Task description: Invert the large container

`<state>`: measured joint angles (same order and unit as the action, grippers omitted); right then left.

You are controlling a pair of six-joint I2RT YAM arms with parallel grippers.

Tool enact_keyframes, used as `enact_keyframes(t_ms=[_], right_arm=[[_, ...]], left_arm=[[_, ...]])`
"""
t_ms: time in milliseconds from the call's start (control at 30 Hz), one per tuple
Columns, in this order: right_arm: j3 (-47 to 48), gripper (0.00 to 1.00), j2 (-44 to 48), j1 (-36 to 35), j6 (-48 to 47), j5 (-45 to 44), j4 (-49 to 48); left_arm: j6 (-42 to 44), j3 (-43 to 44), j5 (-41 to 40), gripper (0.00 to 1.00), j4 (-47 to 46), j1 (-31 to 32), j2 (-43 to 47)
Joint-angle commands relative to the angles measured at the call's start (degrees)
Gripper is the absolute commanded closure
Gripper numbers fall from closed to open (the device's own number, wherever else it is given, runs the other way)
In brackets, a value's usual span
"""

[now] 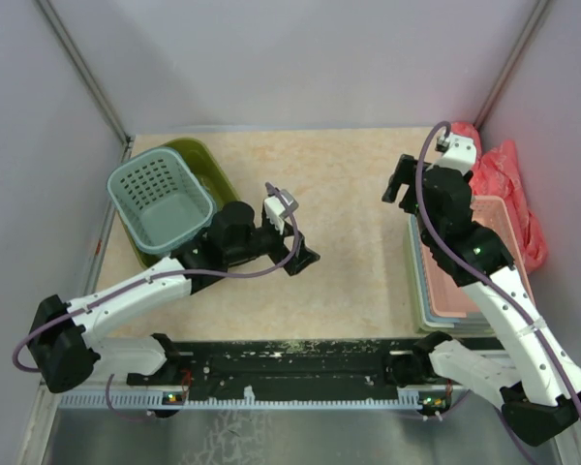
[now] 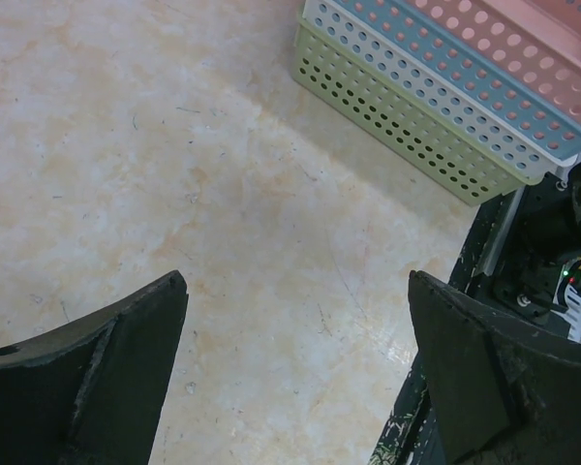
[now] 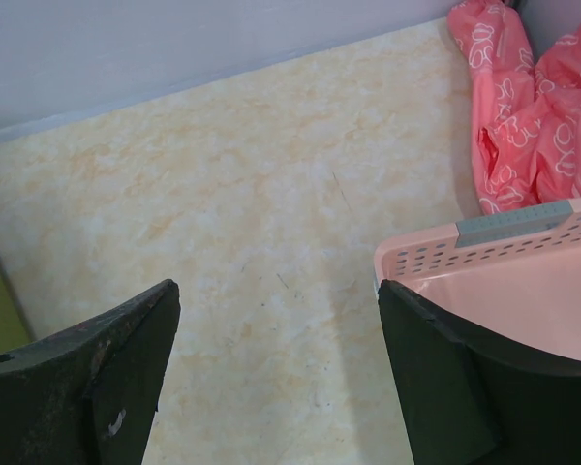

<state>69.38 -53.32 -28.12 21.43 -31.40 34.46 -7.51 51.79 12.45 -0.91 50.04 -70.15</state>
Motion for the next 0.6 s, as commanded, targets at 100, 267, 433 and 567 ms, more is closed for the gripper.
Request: enact_keyframes(t_ms=[100, 267, 433, 567], right_arm=[[2.1, 0.16, 0.7, -0.6, -1.1, -1.7, 1.5], [1.8, 0.16, 1.4, -0.6, -2.0, -1.8, 5.7], [2.1, 0.16, 1.8, -0.5, 0.7, -3.6, 15.8], [1.9, 0.17, 1.2, -0.6, 6.5, -3.5, 23.3]], left_arm=[[-0.3, -1.6, -2.3, 0.00, -4.8, 0.1, 0.1], [-2.9, -0.1, -1.9, 0.00, -4.8, 0.1, -2.9], [-5.4, 2.0, 0.0, 0.00, -3.0, 1.1, -6.6], [-5.9, 4.3, 1.2, 0.00, -1.7, 1.1, -9.4]])
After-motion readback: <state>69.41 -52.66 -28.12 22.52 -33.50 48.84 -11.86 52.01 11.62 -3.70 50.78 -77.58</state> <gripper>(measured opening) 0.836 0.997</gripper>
